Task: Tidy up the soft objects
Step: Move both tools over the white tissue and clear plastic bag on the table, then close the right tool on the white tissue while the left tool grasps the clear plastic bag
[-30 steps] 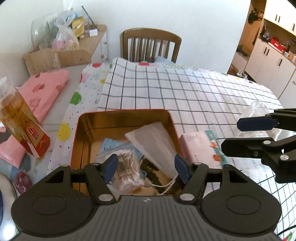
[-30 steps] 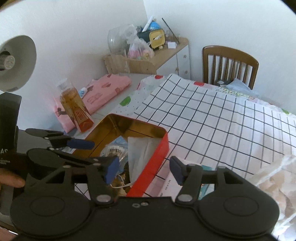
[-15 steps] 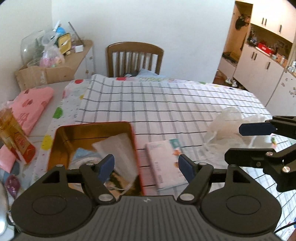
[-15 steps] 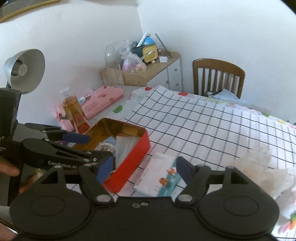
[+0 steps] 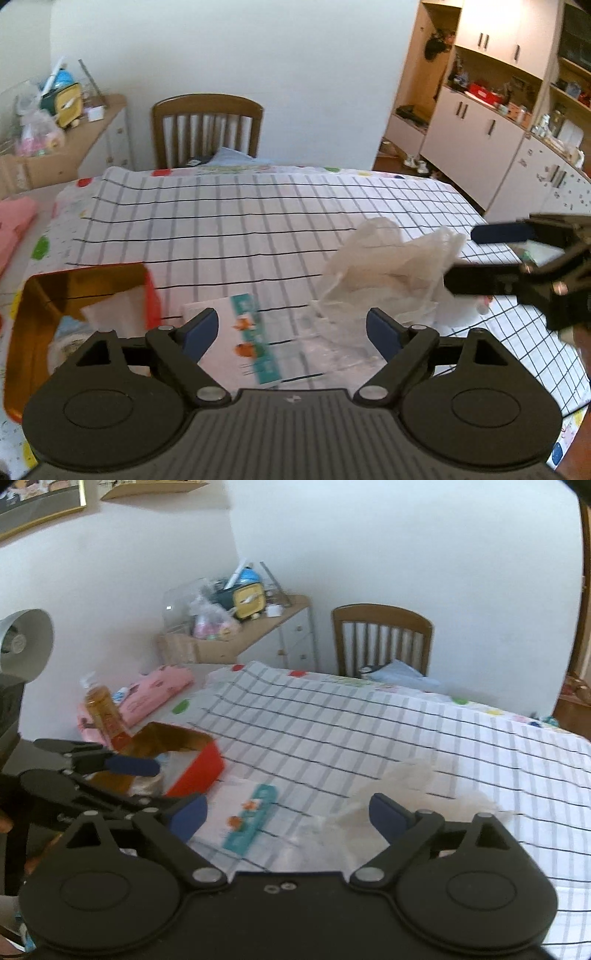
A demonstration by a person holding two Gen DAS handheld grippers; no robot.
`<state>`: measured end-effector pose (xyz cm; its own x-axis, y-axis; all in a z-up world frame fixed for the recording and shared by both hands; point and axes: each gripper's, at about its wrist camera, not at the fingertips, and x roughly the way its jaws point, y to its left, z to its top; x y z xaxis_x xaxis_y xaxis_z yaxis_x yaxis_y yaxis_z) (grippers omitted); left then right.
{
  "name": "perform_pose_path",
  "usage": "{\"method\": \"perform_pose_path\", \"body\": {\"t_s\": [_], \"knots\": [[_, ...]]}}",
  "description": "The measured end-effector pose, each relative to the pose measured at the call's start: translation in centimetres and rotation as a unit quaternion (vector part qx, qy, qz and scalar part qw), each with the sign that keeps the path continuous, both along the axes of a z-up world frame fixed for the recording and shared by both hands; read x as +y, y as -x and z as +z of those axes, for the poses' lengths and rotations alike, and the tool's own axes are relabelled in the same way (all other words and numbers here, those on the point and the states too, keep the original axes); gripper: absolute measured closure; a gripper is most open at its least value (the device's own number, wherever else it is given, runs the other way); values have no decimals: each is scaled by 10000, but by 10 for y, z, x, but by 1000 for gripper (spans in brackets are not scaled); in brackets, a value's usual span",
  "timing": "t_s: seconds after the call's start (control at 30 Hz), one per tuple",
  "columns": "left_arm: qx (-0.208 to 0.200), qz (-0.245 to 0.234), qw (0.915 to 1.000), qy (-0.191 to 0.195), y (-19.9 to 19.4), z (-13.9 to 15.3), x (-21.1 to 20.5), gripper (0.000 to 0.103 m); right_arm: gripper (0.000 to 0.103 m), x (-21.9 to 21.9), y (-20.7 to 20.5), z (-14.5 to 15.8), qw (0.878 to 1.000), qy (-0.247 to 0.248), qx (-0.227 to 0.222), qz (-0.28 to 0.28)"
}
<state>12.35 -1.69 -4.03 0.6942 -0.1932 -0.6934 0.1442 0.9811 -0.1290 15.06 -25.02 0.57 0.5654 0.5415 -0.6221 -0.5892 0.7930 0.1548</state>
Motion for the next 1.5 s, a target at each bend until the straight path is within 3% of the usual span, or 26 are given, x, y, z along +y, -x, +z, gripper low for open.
{"method": "perform_pose_path", "body": {"t_s": [0.4, 0.7, 0.9, 1.13, 1.33, 1.5], "knots": [[242, -311, 9992, -47, -18, -26, -52, 15, 2, -44, -66, -5, 9991, 225, 165, -316], [441, -377, 9982, -148, -32, -50, -67, 15, 1, -30, -107, -32, 9973, 695, 247, 8], [555, -372, 9976, -155, -40, -63, -69, 15, 1, -14, -130, -61, 9934, 928, 631, 225], [704, -447, 9963, -222, -45, -79, -73, 15, 1, 20, -134, -94, 9829, 1352, 1021, 716], [825, -556, 9947, -263, -46, -96, -78, 15, 1, 48, -119, -116, 9686, 2039, 787, 1181], [932, -679, 9928, -312, -49, -109, -85, 15, 12, 50, -116, -129, 9629, 2295, 736, 1215]]}}
